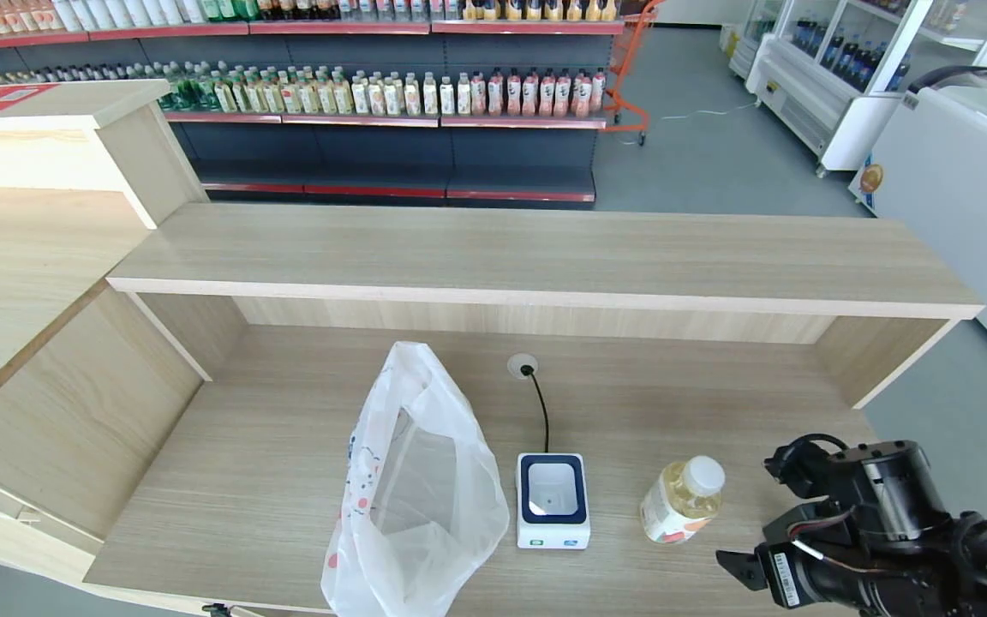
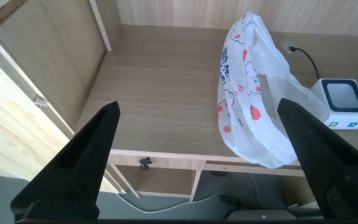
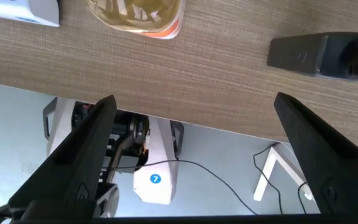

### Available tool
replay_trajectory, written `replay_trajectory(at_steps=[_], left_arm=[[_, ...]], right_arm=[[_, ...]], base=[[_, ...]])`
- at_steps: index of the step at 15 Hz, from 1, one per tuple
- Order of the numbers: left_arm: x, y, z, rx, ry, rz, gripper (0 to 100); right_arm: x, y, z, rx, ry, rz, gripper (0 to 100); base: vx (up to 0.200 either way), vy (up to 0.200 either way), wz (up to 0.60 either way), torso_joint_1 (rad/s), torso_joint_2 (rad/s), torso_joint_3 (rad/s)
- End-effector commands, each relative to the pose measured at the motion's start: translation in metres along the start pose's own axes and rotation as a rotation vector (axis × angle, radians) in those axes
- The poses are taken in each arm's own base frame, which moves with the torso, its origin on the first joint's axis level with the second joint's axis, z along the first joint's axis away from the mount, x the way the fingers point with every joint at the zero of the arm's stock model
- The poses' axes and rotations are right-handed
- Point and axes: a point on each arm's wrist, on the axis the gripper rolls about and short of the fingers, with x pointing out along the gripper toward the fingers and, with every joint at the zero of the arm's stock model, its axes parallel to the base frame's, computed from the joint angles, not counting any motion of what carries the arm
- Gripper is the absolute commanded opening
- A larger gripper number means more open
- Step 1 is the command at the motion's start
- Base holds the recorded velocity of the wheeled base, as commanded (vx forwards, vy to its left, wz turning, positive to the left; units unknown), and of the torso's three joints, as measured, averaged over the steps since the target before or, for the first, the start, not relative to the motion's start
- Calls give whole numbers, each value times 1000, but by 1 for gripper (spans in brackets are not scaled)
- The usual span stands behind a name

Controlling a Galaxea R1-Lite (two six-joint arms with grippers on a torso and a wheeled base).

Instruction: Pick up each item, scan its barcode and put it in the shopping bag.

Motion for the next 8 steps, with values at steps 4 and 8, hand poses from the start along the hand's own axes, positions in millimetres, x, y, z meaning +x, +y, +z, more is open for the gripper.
replay_trajectory(at_steps=[4,8], left_arm=[[0,0,0,0,-1,0,100],[0,0,0,0,-1,0,100]], right_arm=[[33,9,-11,-32,11,-17,100],[42,15,-7,-62,-60,0,100]], base=[[0,0,0,0,0,0],[0,0,0,0,0,0]])
